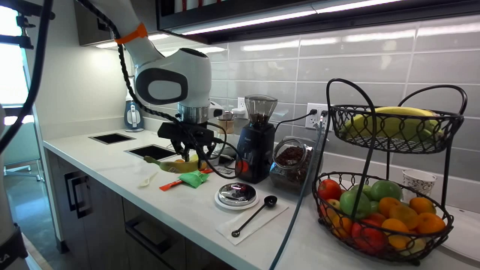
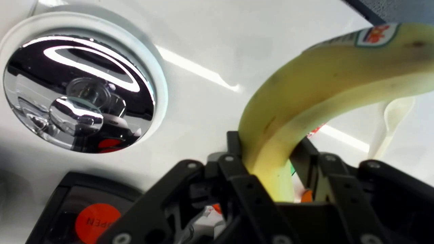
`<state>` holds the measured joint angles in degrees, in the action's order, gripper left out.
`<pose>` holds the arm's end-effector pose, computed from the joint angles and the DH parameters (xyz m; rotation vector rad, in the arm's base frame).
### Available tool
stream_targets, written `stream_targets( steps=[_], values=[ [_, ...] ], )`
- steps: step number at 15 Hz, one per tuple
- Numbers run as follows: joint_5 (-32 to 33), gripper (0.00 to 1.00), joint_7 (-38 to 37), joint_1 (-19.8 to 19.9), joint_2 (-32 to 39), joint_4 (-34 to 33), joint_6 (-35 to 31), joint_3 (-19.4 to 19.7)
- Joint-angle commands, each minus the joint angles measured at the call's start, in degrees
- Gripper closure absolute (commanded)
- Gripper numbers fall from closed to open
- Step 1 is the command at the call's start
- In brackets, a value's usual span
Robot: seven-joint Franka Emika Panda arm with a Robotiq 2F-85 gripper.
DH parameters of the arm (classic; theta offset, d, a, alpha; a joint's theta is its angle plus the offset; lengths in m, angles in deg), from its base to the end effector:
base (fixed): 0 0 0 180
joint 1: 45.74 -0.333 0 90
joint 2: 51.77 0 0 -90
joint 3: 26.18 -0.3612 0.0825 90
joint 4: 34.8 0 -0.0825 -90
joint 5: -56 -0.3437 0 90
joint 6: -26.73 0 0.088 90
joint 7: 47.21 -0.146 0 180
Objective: Pick up a banana and place it on the kitchen counter
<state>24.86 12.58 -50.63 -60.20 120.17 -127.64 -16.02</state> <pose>0.3898 -0.0434 0.3261 -2.8564 -0.6899 -0.3856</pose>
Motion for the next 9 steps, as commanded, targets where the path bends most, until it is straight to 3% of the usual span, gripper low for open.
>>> stream_targets(
  steps=[1,9],
  values=[
    [1.12,0.84,2.63,-0.21,3.88,0.13,-0.49,-0.01],
    [-0.73,0.84,0.63,-0.44,10.57,0.24,-11.54,-0.34]
  ],
)
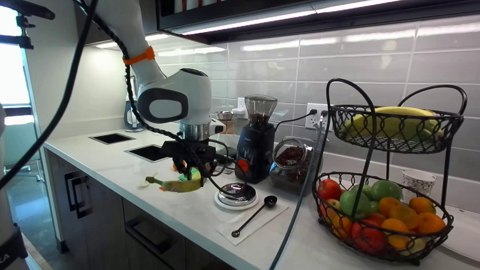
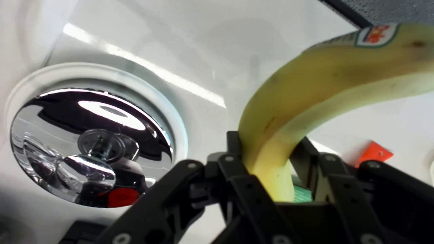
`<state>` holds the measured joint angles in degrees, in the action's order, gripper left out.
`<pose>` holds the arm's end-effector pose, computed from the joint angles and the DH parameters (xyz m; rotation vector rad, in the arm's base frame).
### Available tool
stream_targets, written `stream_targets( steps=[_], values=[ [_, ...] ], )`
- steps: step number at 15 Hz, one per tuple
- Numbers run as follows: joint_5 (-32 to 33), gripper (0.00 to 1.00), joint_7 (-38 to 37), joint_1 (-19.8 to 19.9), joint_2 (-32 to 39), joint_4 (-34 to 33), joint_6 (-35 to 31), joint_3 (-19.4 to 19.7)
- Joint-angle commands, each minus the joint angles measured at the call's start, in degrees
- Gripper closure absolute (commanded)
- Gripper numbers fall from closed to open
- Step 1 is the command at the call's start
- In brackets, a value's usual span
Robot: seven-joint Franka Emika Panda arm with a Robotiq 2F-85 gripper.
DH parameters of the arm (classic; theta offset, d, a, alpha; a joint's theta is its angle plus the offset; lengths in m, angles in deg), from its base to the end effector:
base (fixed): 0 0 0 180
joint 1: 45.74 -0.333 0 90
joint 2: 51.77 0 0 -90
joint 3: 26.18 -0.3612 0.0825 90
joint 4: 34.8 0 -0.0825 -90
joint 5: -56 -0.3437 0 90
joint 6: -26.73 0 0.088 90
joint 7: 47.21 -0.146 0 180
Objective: Pick up a banana and place it on the kitchen counter
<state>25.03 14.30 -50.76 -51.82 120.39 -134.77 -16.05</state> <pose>0.3971 -0.0547 0.2795 -2.9339 -0.7174 -0.3005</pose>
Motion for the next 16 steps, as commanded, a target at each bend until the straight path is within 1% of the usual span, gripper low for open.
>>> stream_targets(
  steps=[1,4,9,10,12,13,14,15,16],
  values=[
    [-0.41,0.84,-1.70,-0.28,2.86,0.07,-5.55,-0.25],
    [-0.33,0.84,-2.03,-0.41,4.43,0.21,-7.07,-0.31],
    [-0.22,0.84,-2.19,-0.53,6.03,0.07,-6.26,-0.51],
    [-0.34,0.82,-2.32,-0.39,6.20,-0.13,-5.06,-0.52],
    [-0.03,0.85,-2.99,-0.45,6.89,-0.14,-5.51,-0.49],
    [-0.14,0.72,-3.14,-0.45,7.10,-0.19,-5.47,-0.53],
    [-0.09,0.35,-3.49,-0.48,7.29,-0.21,-5.53,-0.48],
    [-0.15,0.34,-3.72,-0.45,7.40,-0.26,-5.45,-0.47],
    [-0.31,0.28,-3.92,-0.40,7.35,-0.35,-5.36,-0.49]
  ],
)
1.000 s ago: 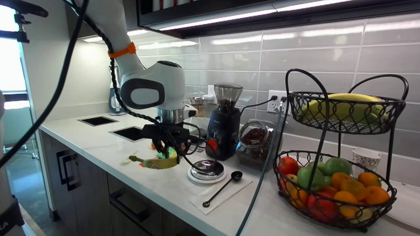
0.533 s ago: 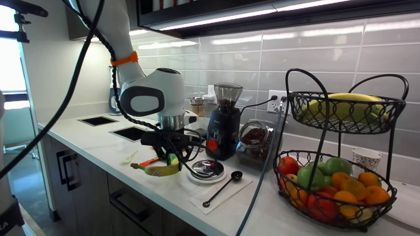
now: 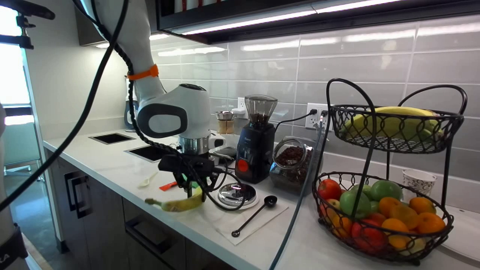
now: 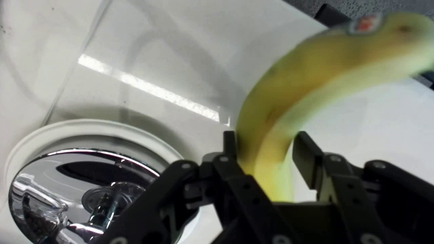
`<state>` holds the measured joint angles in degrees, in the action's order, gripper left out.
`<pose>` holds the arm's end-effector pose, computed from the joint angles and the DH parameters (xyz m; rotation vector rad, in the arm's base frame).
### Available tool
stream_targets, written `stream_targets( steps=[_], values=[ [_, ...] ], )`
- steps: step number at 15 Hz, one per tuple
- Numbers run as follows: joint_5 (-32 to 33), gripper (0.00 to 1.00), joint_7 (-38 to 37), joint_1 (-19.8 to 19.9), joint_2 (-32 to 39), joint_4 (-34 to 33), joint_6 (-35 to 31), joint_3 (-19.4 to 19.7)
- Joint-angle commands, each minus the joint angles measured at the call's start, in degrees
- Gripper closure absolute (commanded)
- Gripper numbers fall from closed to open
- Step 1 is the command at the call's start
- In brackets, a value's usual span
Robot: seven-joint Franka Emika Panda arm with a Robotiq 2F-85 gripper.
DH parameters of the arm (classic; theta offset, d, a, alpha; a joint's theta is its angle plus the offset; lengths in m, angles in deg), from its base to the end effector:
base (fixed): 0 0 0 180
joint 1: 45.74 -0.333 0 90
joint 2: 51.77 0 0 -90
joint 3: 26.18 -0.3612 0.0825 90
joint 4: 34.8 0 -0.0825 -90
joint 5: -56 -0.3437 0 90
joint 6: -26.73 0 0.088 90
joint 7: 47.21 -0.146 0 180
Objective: Pick up a banana and place it on the kitchen counter
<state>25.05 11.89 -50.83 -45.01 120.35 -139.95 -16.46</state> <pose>0.3990 -0.0605 0.2416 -3.0017 -0.6582 -0.2160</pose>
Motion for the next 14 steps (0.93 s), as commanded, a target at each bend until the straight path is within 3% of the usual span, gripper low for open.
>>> stream_targets(
  steps=[1,4,14],
  values=[
    [-0.22,0.21,-1.81,-0.33,0.54,-0.43,-0.14,-0.04],
    [0.07,0.01,-2.66,-0.40,0.56,-0.84,-0.22,0.02],
    [2.95,0.00,-7.89,-0.24,-2.05,-4.71,9.44,0.74]
  ],
)
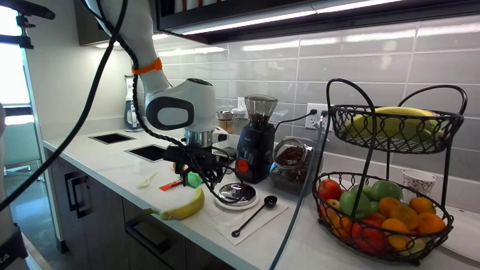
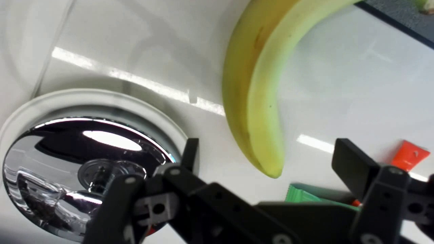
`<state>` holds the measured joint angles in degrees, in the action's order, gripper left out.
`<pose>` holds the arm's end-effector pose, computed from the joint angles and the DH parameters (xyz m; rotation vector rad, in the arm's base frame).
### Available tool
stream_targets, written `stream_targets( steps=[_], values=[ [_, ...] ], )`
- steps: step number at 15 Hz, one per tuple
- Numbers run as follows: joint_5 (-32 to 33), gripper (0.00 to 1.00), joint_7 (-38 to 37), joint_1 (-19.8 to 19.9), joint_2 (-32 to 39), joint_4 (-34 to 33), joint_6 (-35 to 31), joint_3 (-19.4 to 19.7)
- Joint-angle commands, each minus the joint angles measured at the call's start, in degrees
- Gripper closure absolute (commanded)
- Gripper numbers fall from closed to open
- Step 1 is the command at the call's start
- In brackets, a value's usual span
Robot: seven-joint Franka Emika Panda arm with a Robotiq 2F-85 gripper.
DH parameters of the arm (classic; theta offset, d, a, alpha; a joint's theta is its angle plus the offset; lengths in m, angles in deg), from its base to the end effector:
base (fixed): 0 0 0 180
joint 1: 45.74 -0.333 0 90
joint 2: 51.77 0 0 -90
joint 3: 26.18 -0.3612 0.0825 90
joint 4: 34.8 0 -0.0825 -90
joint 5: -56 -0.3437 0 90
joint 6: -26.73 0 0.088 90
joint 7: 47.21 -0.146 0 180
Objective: Pick up a banana and place it on the kitchen counter
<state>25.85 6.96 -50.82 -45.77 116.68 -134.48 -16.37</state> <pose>0.4175 -0.0538 0.2568 -2.9707 -0.5572 -0.2150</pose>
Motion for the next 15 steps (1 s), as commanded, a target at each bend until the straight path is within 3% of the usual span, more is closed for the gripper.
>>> stream_targets(
  steps=[1,4,5,15],
  values=[
    [2.55,0.00,-3.61,-0.23,-1.51,-1.41,4.86,0.67],
    [4.72,0.00,-6.14,-0.19,-2.33,-2.22,6.82,0.81],
    [6.65,0.00,-7.81,3.96,-2.71,-2.32,7.27,-3.14],
    [13.47,0.00,-14.29,7.10,-5.57,-3.38,11.71,-5.88]
  ],
)
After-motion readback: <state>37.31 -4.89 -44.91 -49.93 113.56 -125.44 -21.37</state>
